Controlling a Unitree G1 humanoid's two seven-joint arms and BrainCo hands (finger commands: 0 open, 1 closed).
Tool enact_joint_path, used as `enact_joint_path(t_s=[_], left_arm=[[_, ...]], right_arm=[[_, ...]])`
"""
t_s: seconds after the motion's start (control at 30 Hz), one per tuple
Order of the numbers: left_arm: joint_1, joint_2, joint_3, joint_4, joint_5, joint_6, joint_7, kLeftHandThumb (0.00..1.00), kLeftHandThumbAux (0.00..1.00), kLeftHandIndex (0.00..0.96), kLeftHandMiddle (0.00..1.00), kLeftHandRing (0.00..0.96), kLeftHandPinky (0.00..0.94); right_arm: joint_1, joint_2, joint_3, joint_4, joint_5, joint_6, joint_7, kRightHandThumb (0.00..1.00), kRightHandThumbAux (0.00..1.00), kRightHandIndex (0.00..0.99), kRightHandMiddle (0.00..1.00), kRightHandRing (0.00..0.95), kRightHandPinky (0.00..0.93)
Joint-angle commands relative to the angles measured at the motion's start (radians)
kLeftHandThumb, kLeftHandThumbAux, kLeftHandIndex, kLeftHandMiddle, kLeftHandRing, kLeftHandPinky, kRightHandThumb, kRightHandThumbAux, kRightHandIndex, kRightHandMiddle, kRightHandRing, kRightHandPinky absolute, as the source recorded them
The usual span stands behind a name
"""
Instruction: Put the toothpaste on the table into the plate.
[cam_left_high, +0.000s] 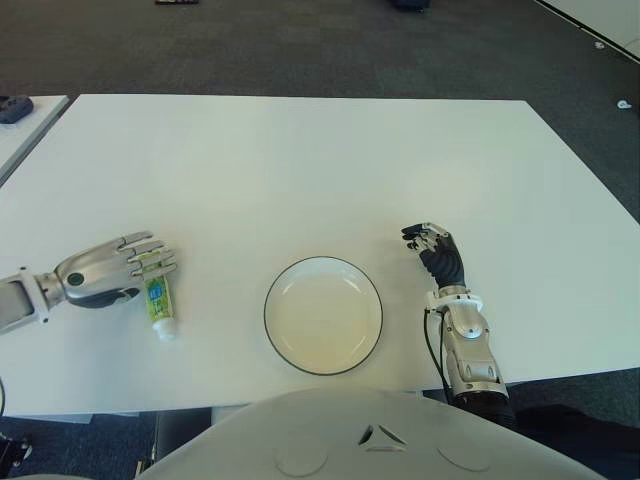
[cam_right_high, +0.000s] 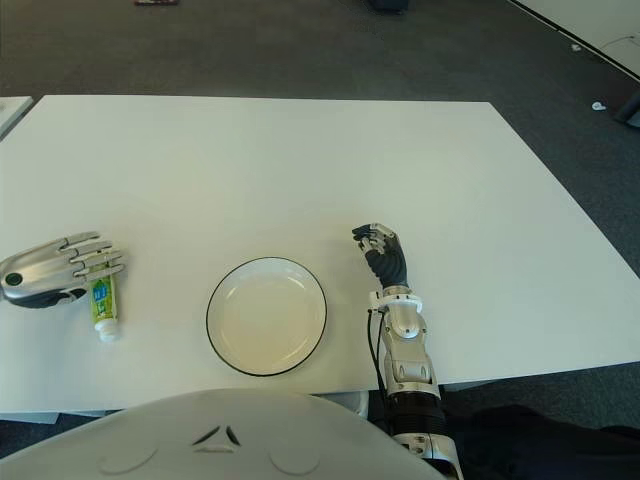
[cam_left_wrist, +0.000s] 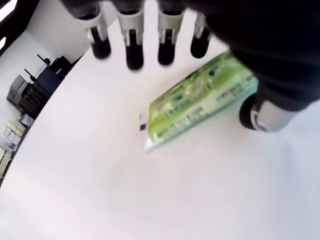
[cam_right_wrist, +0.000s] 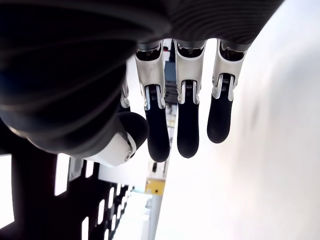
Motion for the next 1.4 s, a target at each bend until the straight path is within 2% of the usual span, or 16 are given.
enact_joint_path(t_s=[0.03, 0.1, 0.23, 0.4, 0.47, 0.6, 1.17, 1.4], left_arm=[[-0.002, -0.042, -0.074, 0.033, 0.01, -0.01, -0.004, 0.322, 0.467, 0.0, 0.0, 0.0, 0.0], [-0.007, -0.039, -0.087, 0.033, 0.005, -0.011, -0.012, 0.322, 0.468, 0.0, 0.0, 0.0, 0.0], [0.017, 0.0, -0.086, -0.046, -0.037, -0.035, -0.083, 0.32, 0.47, 0.0, 0.0, 0.0, 0.0], [0.026, 0.004, -0.09, -0.076, -0.088, -0.063, -0.13, 0.324, 0.48, 0.0, 0.0, 0.0, 0.004], [0.029, 0.006, -0.092, -0.084, -0.097, -0.063, -0.135, 0.326, 0.483, 0.0, 0.0, 0.0, 0.005], [0.026, -0.036, -0.116, -0.064, -0.102, -0.058, -0.134, 0.327, 0.492, 0.0, 0.0, 0.0, 0.007], [0.005, -0.035, -0.151, -0.078, -0.13, -0.132, -0.169, 0.334, 0.563, 0.0, 0.0, 0.0, 0.009], [-0.009, -0.056, -0.174, -0.053, -0.121, -0.138, -0.147, 0.385, 0.574, 0.0, 0.0, 0.0, 0.027]], right_arm=[[0.011, 0.001, -0.001, -0.007, 0.011, -0.002, 0.006, 0.69, 0.731, 0.422, 0.411, 0.371, 0.373], [0.013, 0.002, -0.001, -0.01, 0.01, 0.001, 0.006, 0.69, 0.732, 0.422, 0.41, 0.372, 0.374], [0.019, 0.003, -0.002, -0.02, 0.01, 0.013, 0.007, 0.69, 0.732, 0.422, 0.408, 0.371, 0.361], [0.024, 0.001, -0.001, -0.026, 0.005, 0.021, 0.007, 0.687, 0.731, 0.421, 0.4, 0.36, 0.352], [0.025, 0.001, -0.001, -0.028, 0.004, 0.022, 0.007, 0.687, 0.731, 0.421, 0.398, 0.358, 0.349], [0.028, 0.002, 0.0, -0.033, 0.001, 0.027, 0.004, 0.685, 0.732, 0.42, 0.397, 0.359, 0.36], [0.047, 0.011, 0.002, -0.054, 0.007, 0.022, 0.003, 0.69, 0.73, 0.421, 0.382, 0.346, 0.348], [0.054, 0.011, -0.003, -0.056, 0.015, 0.011, 0.007, 0.692, 0.729, 0.422, 0.38, 0.344, 0.349]])
